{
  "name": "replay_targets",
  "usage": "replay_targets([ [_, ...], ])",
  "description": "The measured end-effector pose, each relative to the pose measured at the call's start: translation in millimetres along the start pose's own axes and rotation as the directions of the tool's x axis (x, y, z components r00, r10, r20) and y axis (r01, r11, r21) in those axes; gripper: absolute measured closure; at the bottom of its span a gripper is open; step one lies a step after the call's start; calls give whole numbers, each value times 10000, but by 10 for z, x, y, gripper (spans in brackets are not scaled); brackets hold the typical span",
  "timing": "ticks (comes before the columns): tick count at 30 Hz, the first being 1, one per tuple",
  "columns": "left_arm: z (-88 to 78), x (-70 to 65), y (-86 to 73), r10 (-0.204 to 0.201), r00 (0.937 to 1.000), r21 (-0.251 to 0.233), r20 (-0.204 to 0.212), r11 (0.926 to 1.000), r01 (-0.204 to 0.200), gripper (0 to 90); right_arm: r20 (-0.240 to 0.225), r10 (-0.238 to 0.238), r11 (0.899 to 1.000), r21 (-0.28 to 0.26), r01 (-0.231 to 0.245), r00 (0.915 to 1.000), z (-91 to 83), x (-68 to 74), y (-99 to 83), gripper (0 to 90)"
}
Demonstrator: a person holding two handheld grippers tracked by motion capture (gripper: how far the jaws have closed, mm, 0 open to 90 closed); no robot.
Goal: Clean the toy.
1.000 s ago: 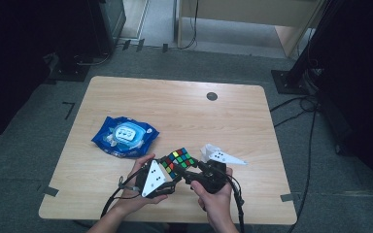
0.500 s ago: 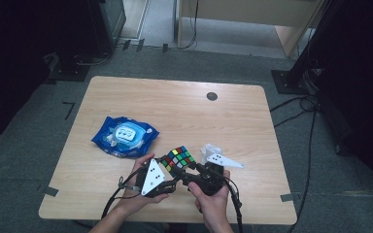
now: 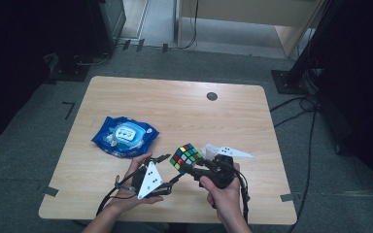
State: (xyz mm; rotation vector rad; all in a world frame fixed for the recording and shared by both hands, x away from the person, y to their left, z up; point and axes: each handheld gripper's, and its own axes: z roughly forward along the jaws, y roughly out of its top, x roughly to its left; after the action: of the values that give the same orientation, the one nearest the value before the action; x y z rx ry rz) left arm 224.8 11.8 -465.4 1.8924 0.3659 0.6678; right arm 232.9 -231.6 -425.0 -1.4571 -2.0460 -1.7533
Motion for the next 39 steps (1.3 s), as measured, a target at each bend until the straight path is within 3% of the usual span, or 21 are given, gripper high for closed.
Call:
replay_targets([
  [8, -34, -17, 24, 443, 9989, -186, -174, 9988, -446, 307, -257, -43, 9967, 805, 64, 9997, 51, -8, 10, 346],
  [18, -17, -58, 22, 997, 9950, 168, -94, 9949, -995, 246, -475, -37, 9844, 1758, 121, 9989, 85, -37, 27, 345],
  [39, 10, -150, 60, 1555, 9877, 314, -180, 9874, -1549, 157, -354, -170, 9714, 2363, 249, 9992, 171, -14, -12, 344],
])
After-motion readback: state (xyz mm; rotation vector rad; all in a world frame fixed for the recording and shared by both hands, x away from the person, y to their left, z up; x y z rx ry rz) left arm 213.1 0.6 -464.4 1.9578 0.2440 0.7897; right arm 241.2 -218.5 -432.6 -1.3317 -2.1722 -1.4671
